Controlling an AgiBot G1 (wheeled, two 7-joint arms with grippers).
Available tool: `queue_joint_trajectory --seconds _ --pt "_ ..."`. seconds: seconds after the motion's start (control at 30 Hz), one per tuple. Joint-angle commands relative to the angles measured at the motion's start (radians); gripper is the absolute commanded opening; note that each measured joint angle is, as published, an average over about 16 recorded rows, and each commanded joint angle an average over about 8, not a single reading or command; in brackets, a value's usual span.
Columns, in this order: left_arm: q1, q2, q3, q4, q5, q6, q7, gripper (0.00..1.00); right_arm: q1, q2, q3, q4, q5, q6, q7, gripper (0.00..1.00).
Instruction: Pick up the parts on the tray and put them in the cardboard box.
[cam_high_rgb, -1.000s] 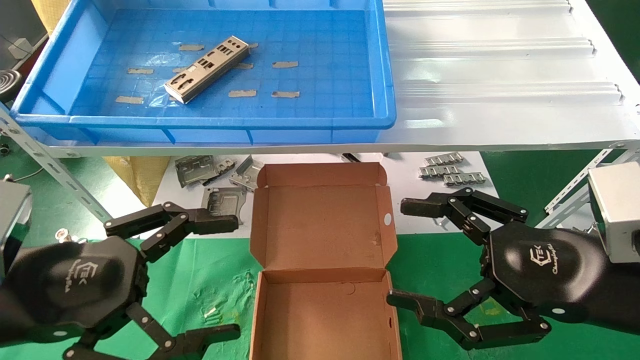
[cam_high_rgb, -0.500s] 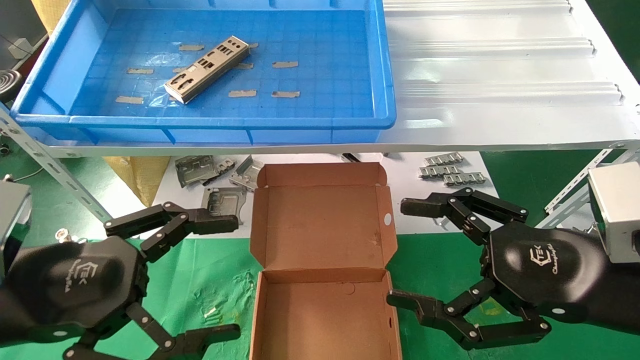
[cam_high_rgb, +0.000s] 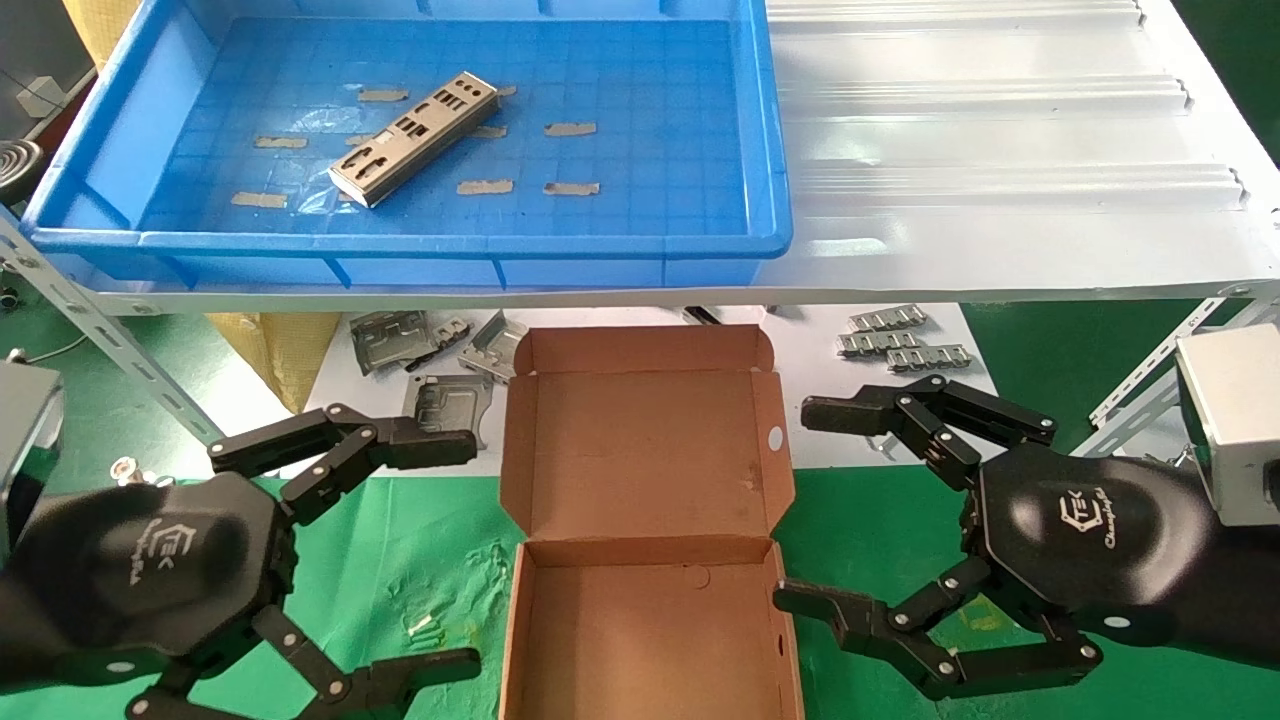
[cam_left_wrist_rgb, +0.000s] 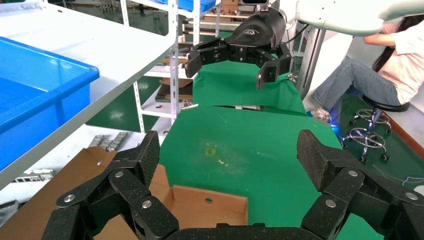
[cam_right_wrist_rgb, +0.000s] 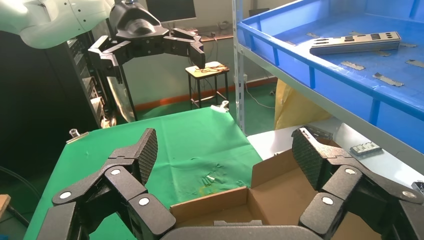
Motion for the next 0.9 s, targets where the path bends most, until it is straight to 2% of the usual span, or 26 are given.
queue_joint_trajectory --seconds 0.03,0.9 --pt "0.000 0.000 0.000 0.000 0.000 0.000 0.000 1.00 0.000 0.000 0.000 0.000 0.000 0.000 0.000 1.00" --pt "0.000 0.000 0.000 0.000 0.000 0.000 0.000 1.00 0.000 0.000 0.000 0.000 0.000 0.000 0.000 1.00"
